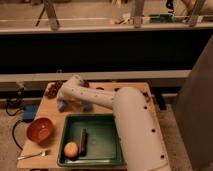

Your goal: Wipe table surface with sponge

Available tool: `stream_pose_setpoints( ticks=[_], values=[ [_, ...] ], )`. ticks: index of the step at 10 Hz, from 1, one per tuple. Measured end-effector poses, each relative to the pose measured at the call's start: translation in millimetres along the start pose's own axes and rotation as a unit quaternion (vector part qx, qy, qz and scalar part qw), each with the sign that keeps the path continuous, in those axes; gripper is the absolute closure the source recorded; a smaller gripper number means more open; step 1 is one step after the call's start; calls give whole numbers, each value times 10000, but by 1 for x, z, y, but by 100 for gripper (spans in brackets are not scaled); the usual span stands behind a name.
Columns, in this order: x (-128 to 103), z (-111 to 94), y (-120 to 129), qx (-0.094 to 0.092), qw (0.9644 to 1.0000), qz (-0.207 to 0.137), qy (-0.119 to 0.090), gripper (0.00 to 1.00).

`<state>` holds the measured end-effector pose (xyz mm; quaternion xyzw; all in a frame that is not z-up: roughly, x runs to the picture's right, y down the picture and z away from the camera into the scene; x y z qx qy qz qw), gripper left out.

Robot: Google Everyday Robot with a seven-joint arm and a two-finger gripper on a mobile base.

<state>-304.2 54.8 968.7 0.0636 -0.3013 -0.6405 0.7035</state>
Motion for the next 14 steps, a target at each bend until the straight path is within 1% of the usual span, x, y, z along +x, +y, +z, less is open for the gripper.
stream_pose_setpoints(
  ticks=[3,5,6,8,9,12,14],
  values=[
    [-5,15,-33,162,9994,-259,-150,100],
    [-14,20,-47,232,9984,-428,-272,100],
    [-21,19,-50,253,9979,-490,-327,100],
    [-35,14,-50,270,9970,-589,-427,100],
    [-45,10,-46,258,9968,-587,-478,100],
    [-60,-7,-30,215,9970,-565,-474,100],
    [-66,-21,-14,112,9976,-527,-444,100]
  ],
)
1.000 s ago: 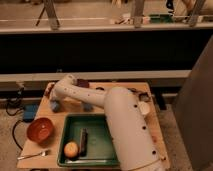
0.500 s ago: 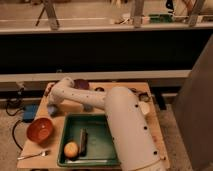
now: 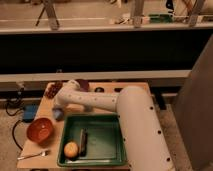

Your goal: Wipe table surface with sponge

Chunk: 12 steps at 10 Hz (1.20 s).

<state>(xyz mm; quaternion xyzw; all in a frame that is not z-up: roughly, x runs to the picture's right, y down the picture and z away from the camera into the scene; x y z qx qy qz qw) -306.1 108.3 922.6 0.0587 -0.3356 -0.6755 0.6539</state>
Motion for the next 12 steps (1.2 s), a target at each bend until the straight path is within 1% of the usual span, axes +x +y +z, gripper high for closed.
stream_pose_setpoints(
  ticks=[2,5,9,11,12],
  values=[
    [-5,-9,16,-141,9998,107,30,100],
    [-2,-12,30,-295,9993,206,134,100],
    [26,-9,47,-480,9978,333,320,100],
    [40,-6,49,-497,9972,378,403,100],
    [46,-1,43,-470,9974,333,428,100]
  ],
)
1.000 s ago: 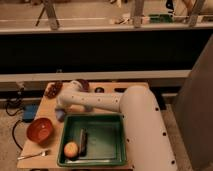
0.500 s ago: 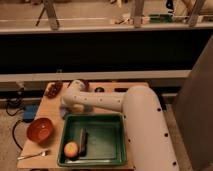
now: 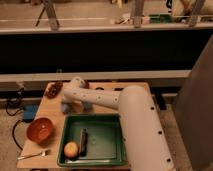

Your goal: Wipe table surface with sponge

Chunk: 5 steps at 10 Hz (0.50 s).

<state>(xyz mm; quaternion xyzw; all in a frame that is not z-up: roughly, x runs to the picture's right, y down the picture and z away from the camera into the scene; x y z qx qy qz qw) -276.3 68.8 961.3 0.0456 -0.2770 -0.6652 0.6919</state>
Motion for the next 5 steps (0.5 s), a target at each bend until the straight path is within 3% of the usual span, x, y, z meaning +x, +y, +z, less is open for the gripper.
stream_pose_setpoints(
  ticks=[5],
  values=[
    [6,27,-57,263,9992,-280,-124,100]
  ],
)
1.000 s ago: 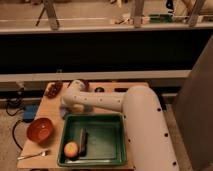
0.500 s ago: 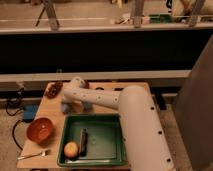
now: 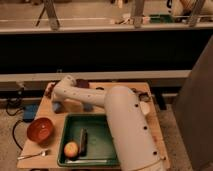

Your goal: Wipe table surface with sponge

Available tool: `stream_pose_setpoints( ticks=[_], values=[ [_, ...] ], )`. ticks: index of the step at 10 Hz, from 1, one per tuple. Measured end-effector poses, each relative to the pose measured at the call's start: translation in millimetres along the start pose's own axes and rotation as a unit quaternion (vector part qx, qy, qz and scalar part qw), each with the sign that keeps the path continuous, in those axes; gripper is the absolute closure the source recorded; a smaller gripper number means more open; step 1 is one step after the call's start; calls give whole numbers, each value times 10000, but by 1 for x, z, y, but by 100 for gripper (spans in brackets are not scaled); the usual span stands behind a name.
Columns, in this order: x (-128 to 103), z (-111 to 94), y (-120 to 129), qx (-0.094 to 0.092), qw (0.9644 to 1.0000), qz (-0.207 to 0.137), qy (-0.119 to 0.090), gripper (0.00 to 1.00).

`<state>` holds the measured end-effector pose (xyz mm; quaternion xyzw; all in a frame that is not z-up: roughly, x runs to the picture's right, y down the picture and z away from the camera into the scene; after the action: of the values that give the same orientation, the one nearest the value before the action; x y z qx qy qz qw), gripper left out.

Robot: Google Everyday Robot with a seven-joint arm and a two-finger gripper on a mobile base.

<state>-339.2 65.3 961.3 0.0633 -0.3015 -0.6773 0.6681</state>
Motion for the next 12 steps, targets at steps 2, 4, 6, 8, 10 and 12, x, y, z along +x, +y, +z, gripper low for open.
stream_pose_setpoints(
  ticks=[2,4,6,8,10,12],
  values=[
    [-5,3,-11,65,9998,-167,-113,100],
    [-19,3,-18,104,9991,-317,-274,100],
    [-41,-1,-24,148,9979,-443,-451,100],
    [-61,-11,-18,163,9972,-455,-569,100],
    [-72,-20,-10,133,9972,-419,-612,100],
    [-78,-33,14,8,9978,-298,-586,100]
  ],
)
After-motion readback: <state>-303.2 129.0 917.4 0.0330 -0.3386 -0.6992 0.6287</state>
